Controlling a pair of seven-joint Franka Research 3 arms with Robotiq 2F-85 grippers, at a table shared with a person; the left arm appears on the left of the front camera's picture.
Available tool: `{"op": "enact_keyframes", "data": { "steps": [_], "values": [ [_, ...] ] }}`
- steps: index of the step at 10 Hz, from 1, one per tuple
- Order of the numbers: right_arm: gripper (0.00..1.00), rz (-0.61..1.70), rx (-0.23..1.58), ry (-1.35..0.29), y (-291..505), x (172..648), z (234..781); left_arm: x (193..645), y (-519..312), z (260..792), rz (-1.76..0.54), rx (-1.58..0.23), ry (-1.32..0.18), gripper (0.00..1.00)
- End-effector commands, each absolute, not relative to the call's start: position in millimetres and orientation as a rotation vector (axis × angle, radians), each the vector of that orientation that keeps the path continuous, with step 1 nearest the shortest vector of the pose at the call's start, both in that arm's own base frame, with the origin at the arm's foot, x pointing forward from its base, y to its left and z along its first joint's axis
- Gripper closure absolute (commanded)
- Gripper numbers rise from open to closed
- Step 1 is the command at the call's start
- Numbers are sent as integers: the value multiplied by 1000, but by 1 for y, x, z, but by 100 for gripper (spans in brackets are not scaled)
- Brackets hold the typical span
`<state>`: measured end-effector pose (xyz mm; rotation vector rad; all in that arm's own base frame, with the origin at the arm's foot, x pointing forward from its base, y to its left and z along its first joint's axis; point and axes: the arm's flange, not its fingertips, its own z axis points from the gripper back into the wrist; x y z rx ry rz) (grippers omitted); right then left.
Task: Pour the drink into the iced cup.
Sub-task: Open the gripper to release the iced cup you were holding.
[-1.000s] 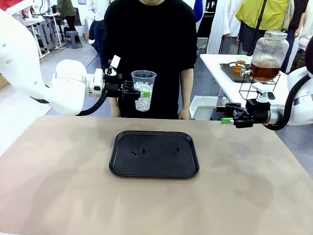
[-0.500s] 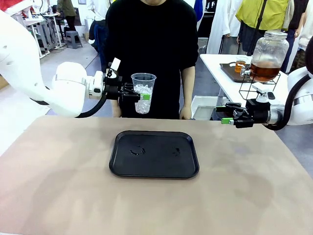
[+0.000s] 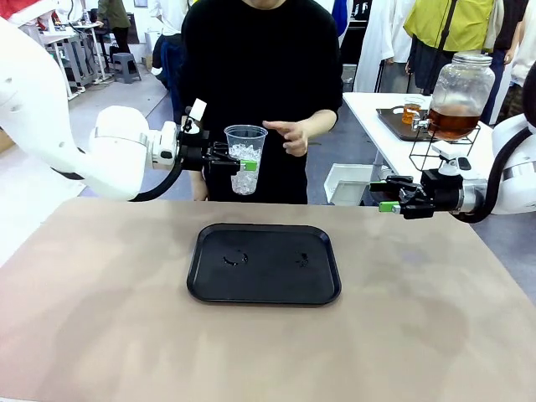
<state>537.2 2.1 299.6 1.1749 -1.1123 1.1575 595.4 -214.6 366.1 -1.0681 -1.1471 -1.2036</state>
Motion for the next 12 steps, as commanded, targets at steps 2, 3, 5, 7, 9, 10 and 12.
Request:
{"op": "enact_keyframes", "data": {
  "steps": [2,3,5,7,9,10,12],
  "values": [
    [0,1147,1184,-1127,3,535,302,593,-215,370,-1213,-1078,-1159,39],
    [0,1147,1184,-1127,3,535,302,593,-215,370,-1213,-1078,-1159,39],
    [0,1147,1184,-1127,3,535,302,593,-215,370,-1213,-1078,-1159,39],
    [0,1147,1184,-1127,3,535,302,593,-215,370,-1213,-1078,-1159,39],
    [0,1147,1184,-1127,3,535,302,593,-215,370,-1213,-1078,-1159,39],
    [0,1147,1184,-1127,3,535,302,593,-215,370,-1213,-1078,-1159,39],
    [0,1147,1184,-1127,3,535,302,593,-215,370,-1213,-1078,-1159,39]
  ]
}}
